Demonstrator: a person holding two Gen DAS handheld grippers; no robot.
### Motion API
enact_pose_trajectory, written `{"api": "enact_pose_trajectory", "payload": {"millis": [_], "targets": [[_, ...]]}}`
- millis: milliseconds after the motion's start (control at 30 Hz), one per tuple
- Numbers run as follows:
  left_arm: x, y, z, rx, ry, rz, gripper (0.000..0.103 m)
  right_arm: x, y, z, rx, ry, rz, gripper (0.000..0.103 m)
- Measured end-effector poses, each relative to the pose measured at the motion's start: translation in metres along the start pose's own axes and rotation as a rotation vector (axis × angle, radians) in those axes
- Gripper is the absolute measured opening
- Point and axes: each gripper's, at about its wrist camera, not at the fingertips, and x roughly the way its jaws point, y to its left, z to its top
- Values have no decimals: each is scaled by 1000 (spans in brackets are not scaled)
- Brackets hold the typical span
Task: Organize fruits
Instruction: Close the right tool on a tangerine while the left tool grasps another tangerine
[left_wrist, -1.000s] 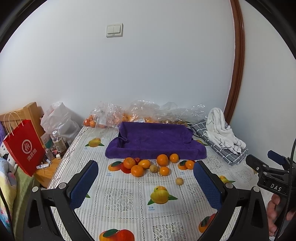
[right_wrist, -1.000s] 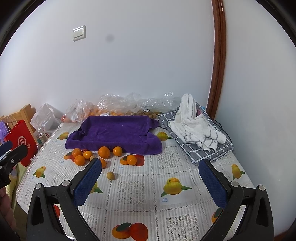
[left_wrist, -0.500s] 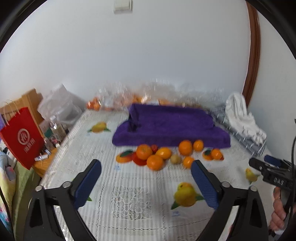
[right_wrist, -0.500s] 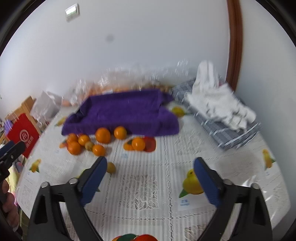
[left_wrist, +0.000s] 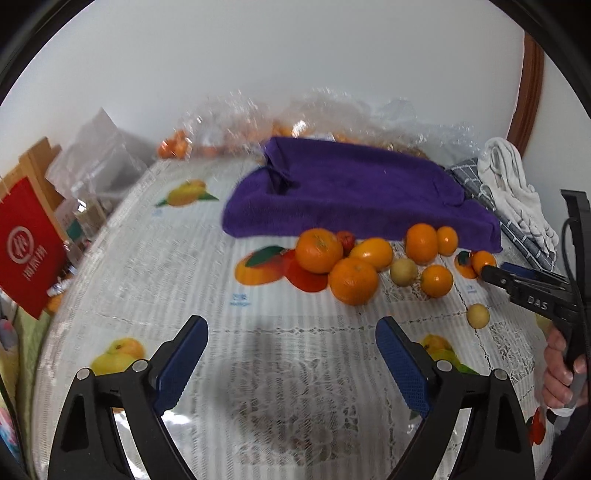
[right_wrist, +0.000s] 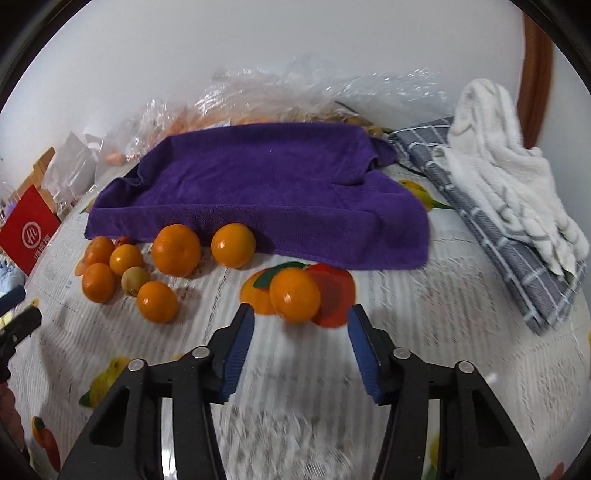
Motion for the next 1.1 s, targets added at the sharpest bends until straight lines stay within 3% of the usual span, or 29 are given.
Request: {"api": "enact_pose_trajectory", "payload": {"millis": [200,433,667,733,833,1100], "targets": [[24,-11,6,-4,44,-58,92,19,5,4,-28,16,-15,34],[45,-24,14,-2,60,-100,72,6,-5,-2,-7,6,3,33],[59,-37,20,14,65,-80,66,-8,-8,-12,-17,-15,3,33],[60,-38,21,10,63,-63,53,-9,-9,-13,-6,-13,6,33],[61,-37,23,-7,65,-112,38,-8,-9,-13,-3,-6,-5,33],[53,-36,20,-5,94,-145,38,-12,-10,-4,1,-19,-23,33]]}}
